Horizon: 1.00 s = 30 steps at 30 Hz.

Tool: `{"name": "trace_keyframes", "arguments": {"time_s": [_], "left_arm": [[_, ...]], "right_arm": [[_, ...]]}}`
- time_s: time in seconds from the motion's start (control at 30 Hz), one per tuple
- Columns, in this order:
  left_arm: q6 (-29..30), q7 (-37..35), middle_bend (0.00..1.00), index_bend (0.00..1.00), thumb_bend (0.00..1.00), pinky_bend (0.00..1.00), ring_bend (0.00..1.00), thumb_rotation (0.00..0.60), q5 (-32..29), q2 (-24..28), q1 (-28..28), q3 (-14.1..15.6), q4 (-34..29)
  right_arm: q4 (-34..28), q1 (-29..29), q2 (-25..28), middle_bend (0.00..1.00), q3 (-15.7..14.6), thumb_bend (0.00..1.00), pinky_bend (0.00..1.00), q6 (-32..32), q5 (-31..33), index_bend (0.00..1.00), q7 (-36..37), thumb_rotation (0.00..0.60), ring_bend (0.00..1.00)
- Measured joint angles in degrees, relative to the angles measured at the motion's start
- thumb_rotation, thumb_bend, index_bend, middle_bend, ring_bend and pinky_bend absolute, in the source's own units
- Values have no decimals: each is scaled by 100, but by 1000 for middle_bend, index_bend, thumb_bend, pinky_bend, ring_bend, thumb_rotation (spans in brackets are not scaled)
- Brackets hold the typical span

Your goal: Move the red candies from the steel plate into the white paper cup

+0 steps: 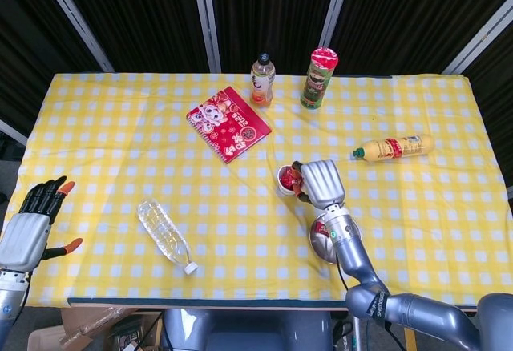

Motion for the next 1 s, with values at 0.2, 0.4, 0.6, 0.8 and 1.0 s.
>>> {"name": "trace_keyframes", "arguments": {"time_s": [0.2, 0.4, 0.6, 0.8, 1.0], "left_arm": [[-72, 1, 0, 0, 77, 0, 0, 600, -23, 34, 11, -10, -36], [-99, 21, 0, 0, 77, 0, 0, 600, -12, 40, 24, -29, -59], [-72, -30, 0, 0, 77, 0, 0, 600, 47, 31, 53, -37, -3], [-53, -62, 0, 0, 77, 0, 0, 600, 79, 27, 77, -54, 10], [-46, -39, 0, 0, 77, 0, 0, 600, 105, 24, 93, -69, -12]], "right_arm": [[364, 127, -127, 799, -71, 447, 852, -47, 145, 495, 11, 600, 799], [332, 125, -111, 799, -164, 391, 852, 101, 121, 363, 16, 600, 799], [-9, 50, 20, 799, -249, 379, 852, 373, 8, 337, -27, 600, 800], [-515, -157, 290, 799, -440, 378, 852, 770, -238, 337, -102, 600, 799], [-1066, -586, 677, 799, -833, 358, 852, 1246, -451, 343, -201, 600, 799]]}}
